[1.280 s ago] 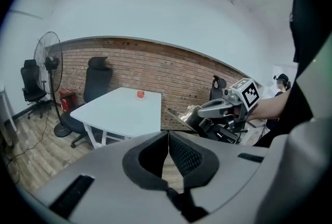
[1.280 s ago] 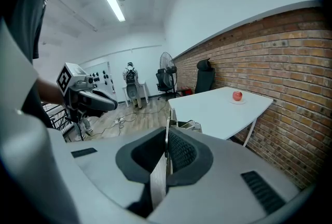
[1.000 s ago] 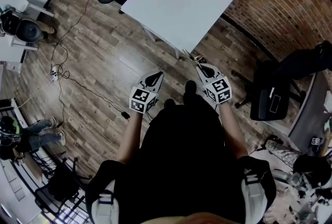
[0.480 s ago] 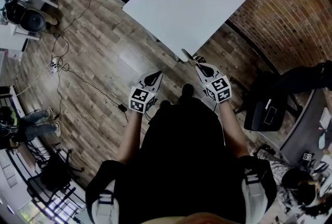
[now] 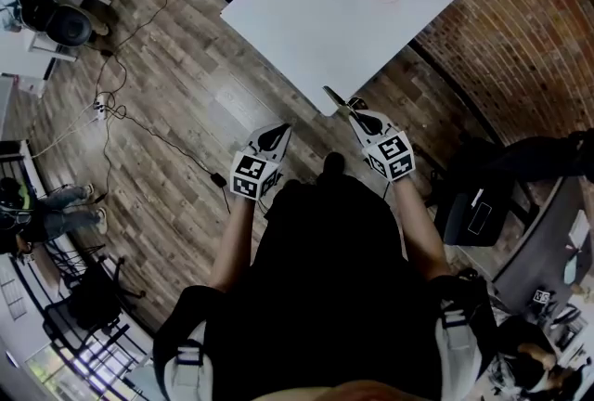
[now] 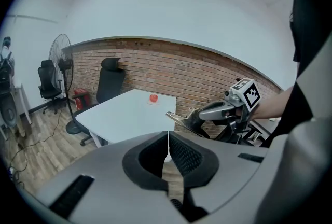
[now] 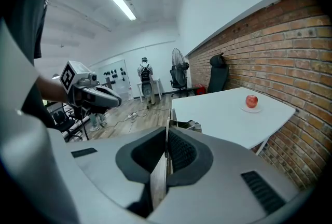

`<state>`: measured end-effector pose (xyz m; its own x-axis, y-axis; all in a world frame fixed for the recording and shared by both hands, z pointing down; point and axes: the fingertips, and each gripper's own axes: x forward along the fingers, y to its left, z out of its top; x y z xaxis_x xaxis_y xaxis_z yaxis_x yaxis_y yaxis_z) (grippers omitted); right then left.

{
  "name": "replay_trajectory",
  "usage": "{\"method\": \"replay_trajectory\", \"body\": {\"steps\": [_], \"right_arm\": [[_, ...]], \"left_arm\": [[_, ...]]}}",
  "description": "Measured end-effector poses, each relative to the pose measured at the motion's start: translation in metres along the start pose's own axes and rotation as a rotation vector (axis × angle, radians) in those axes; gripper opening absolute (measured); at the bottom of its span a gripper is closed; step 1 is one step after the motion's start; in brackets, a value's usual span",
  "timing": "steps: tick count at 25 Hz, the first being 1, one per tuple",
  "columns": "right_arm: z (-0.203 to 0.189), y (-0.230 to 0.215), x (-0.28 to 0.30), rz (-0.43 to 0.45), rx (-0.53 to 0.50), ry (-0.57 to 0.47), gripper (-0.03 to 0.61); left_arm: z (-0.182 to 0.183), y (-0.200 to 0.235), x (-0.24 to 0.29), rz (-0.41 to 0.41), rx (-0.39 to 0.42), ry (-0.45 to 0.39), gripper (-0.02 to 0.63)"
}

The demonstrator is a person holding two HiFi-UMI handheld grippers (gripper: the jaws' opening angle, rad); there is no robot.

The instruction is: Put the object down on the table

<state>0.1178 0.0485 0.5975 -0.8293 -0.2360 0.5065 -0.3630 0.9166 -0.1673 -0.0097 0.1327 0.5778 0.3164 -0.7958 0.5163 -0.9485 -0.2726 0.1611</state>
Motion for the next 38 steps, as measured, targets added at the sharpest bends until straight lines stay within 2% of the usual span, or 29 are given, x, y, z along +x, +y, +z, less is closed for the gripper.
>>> {"method": "replay_trajectory", "body": {"steps": [19,30,38], "right_arm": [[0.002,-0.033,-0.001,0.025,-0.022,0.013,0.006],[0.010,-0.052,0.014,-0.016,-0.001,0.018,0.006],[0.024,-0.066,0.044,-0.063,0.018,0.028,0.006]], "left_arm": [[0.017,-0.007,0.030,0.006,0.001,0.000,0.021],[0.029,0.014,0.049,-0.034,0.020,0.012,0.021],[0.052,0.053,0.069,-0.081,0.016,-0.001,0.021]]}}
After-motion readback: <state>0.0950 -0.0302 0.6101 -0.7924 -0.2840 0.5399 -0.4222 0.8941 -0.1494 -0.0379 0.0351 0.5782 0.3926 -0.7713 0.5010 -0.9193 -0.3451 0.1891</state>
